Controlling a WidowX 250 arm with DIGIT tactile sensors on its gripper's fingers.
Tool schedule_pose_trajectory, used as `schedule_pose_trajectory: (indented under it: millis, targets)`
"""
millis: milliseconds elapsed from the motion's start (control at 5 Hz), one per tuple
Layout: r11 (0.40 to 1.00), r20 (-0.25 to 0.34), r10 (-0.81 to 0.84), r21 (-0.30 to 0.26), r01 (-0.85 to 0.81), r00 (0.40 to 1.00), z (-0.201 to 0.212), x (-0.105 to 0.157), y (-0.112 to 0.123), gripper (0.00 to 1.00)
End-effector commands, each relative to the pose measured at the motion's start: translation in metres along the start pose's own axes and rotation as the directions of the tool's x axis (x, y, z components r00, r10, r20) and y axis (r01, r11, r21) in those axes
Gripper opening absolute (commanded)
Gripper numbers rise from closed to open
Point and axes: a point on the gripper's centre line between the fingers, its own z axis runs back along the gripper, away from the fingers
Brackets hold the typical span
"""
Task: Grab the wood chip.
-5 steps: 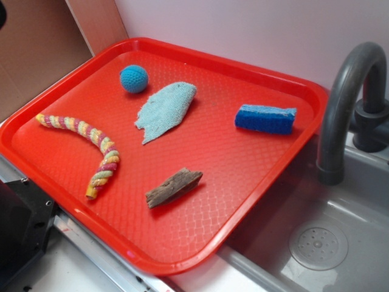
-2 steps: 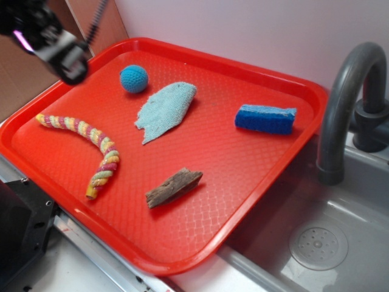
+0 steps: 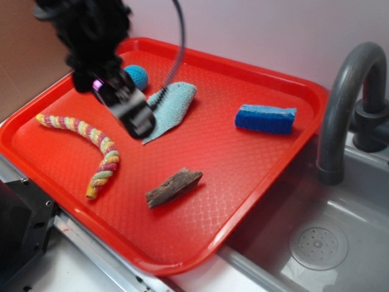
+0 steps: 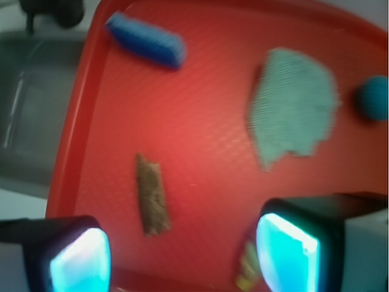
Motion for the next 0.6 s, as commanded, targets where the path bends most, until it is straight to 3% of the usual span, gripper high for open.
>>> schedule_pose_trajectory:
  millis: [0, 200, 400]
  targets:
    - [0.989, -0.029, -0.074, -0.127, 0.07, 0.997, -0.034, 0.0, -0.02, 1.0]
    - [0.991, -0.086, -0.106, -0.085, 0.099, 0.991, -0.057, -0.003, -0.027, 1.0]
    - [0.985, -0.097, -0.156, -0.092, 0.147, 0.983, -0.071, -0.005, -0.037, 1.0]
